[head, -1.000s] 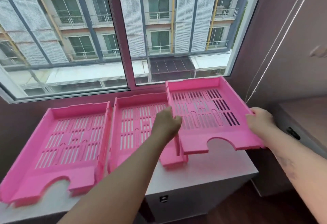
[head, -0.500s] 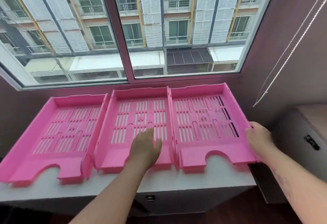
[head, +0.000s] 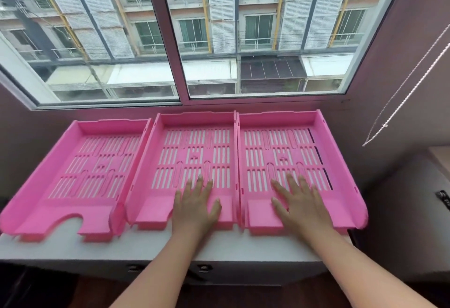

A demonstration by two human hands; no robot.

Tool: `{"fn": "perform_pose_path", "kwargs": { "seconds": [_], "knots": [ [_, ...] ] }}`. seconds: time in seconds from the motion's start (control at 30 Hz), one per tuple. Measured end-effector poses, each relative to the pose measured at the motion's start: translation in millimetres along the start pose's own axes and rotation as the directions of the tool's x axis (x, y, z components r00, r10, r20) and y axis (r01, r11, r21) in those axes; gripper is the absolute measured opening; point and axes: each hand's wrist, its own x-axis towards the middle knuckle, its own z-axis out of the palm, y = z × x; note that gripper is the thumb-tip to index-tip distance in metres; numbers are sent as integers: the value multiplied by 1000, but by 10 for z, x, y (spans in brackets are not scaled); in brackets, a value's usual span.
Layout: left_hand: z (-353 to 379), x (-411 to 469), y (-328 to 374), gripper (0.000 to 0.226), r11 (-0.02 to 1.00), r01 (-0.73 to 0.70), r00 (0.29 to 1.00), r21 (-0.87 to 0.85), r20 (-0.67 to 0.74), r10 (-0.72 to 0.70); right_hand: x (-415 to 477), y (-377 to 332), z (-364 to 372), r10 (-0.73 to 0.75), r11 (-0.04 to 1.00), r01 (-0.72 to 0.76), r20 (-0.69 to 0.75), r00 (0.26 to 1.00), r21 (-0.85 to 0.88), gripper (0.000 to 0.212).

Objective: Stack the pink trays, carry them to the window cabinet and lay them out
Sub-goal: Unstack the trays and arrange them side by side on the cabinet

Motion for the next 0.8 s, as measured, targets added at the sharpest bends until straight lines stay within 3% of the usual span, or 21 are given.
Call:
{"fn": "perform_pose_path", "kwargs": {
  "seconds": [0.37, 0.8],
  "knots": [
    [9, 121, -54, 72, 993, 9, 999, -118, -33, -13, 267, -7, -14, 6, 1000, -6, -12, 1000, -24, 57],
    [-32, 119, -32, 72, 994, 0, 1000, -107, -27, -3, 284, -22, -1, 14, 999, -14, 12, 1000, -35, 57]
  ]
}}
